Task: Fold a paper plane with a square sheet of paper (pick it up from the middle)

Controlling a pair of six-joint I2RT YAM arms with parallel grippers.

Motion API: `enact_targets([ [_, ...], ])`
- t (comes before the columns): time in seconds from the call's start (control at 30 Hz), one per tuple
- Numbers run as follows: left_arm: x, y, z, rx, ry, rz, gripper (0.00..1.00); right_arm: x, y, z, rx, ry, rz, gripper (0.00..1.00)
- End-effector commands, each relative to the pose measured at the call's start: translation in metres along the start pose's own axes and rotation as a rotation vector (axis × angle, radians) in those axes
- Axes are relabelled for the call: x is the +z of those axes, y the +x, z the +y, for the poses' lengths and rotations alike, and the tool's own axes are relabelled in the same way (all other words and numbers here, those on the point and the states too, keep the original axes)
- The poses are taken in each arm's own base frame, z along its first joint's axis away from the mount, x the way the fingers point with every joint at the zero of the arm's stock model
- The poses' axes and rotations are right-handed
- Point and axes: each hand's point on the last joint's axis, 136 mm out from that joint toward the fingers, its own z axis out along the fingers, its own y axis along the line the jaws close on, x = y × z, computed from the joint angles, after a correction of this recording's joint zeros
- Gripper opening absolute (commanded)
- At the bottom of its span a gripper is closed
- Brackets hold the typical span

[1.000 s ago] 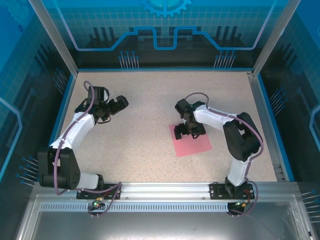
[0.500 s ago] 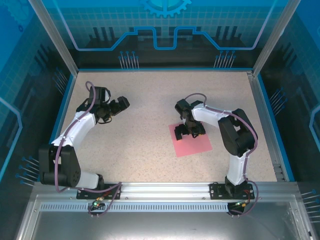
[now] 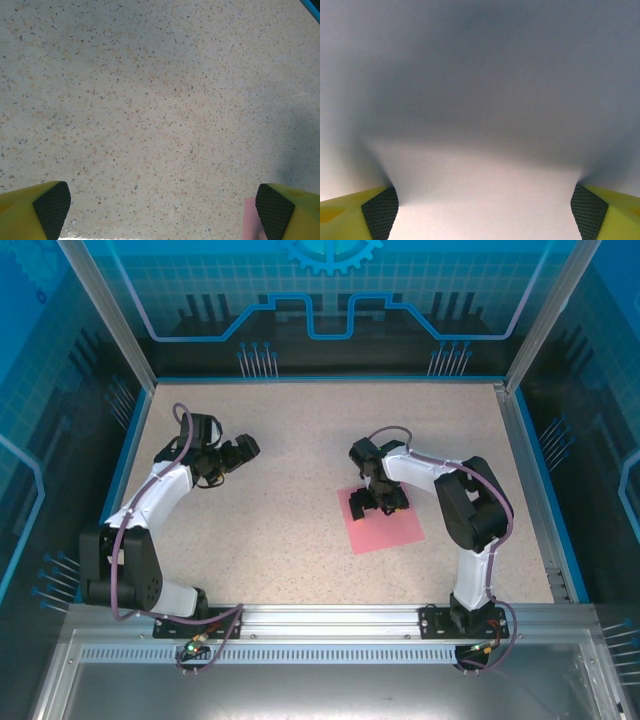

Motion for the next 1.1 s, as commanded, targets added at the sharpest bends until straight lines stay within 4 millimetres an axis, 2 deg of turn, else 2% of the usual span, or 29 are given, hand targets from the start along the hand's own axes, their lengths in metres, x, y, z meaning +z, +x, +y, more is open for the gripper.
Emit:
enact_targets([
  [0.0, 0.003, 0.008, 0.0, -0.01, -0.007, 0.039, 0.99, 0.036, 0.019, -0.011, 0.017, 0.043, 0.107, 0.91],
  [0.63, 0.007, 0.012, 0.003, -0.016, -0.017, 0.058, 0.99, 0.029, 0.018, -0.02, 0.047, 0.055, 0.081, 0.83],
  [0.8, 0.007, 0.012, 0.003, -0.017, -0.016, 0.059, 0.99, 0.014, 0.008, -0.016, 0.048, 0.027, 0.036, 0.8],
  [0.9, 0.006, 0.014, 0.0, -0.015, -0.006, 0.065, 0.98, 0.003, 0.002, -0.009, 0.054, -0.01, 0.006, 0.7],
  [1.07, 0.008, 0.024, -0.002, -0.01, 0.005, 0.088, 0.99, -0.02, -0.009, 0.008, 0.098, -0.124, -0.082, 0.42],
])
